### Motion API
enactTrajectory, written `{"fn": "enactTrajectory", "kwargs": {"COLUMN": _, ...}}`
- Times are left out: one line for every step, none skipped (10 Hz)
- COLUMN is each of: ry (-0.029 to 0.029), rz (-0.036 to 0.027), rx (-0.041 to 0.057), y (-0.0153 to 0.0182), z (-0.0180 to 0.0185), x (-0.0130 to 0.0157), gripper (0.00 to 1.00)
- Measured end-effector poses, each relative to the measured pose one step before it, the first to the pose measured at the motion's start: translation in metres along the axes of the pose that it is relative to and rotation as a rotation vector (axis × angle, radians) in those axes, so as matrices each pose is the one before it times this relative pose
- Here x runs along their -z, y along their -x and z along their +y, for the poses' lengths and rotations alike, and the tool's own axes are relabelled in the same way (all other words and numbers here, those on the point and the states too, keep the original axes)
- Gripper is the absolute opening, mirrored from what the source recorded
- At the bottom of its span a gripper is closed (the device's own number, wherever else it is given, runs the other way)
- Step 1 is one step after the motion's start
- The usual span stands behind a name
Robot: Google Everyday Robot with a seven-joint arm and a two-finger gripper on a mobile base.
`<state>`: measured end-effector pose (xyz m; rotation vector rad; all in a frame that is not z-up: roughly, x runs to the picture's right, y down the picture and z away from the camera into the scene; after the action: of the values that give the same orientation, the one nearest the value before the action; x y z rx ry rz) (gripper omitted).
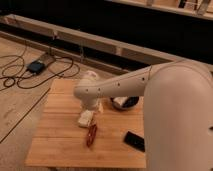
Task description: Place the white sponge in the ceramic cup
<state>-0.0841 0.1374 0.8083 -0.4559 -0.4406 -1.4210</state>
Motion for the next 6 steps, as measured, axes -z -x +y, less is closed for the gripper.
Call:
{"fn": "enactTrajectory", "kwargs": {"ry": -0.01488, "rz": -0.00683, "rx": 0.02333, "y": 0.00021, "z": -0.01336, "x": -0.00776, "gripper": 0.67}}
{"fn": "enactTrajectory", "kwargs": {"ry": -0.00964, "rz": -0.00392, "rx": 0.01526, "y": -0.00011, "z": -0.00755, "x": -0.00635, "gripper": 0.67}}
{"fn": "enactTrajectory", "kwargs": {"ry": -0.0036, "rz": -0.00231, "rx": 0.01043, "y": -0.00046, "z": -0.00336, "x": -0.00573, "gripper": 0.67}}
{"fn": "enactTrajectory", "kwargs": {"ry": 0.00085, "rz": -0.00398, "rx": 0.01157, "y": -0.00027, "z": -0.00109, "x": -0.00881, "gripper": 0.67}}
{"fn": "enactTrajectory", "kwargs": {"ry": -0.00105, "rz": -0.00379, "rx": 0.00834, "y": -0.00011, "z": -0.0003, "x": -0.00798, "gripper": 0.67}}
{"fn": "enactTrajectory", "kwargs": {"ry": -0.0009, "rz": -0.0019, "rx": 0.00791, "y": -0.00089, "z": 0.00075, "x": -0.0078, "gripper": 0.67}}
